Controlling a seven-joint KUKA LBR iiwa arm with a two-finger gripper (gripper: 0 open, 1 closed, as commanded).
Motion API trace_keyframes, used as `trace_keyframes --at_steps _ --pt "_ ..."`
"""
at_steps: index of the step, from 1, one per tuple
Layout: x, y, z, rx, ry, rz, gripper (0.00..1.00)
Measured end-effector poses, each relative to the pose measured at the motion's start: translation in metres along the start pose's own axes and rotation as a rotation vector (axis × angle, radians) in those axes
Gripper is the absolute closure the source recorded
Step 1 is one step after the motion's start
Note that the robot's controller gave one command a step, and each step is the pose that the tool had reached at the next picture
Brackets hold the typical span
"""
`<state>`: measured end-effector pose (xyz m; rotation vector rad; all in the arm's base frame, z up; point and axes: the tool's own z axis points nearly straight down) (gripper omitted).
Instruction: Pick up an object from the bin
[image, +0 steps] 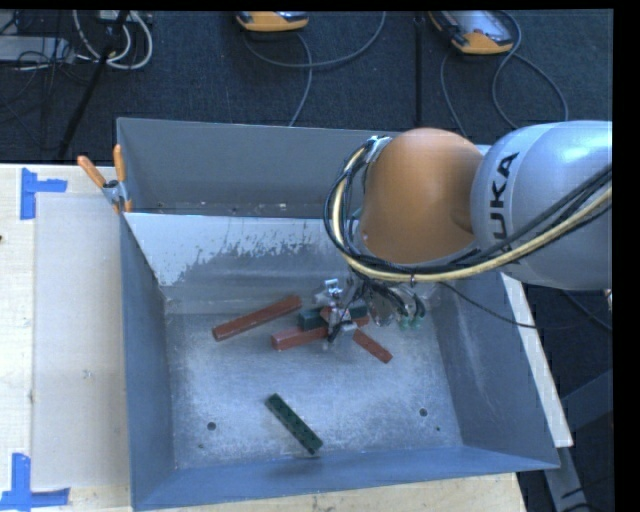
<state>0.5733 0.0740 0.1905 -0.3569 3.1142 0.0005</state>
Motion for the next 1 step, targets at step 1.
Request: trace_keyframes --at_steps 1 --pt "-0.0064 0.0109 -0.0838 0.000 -0.003 -0.007 1.00"
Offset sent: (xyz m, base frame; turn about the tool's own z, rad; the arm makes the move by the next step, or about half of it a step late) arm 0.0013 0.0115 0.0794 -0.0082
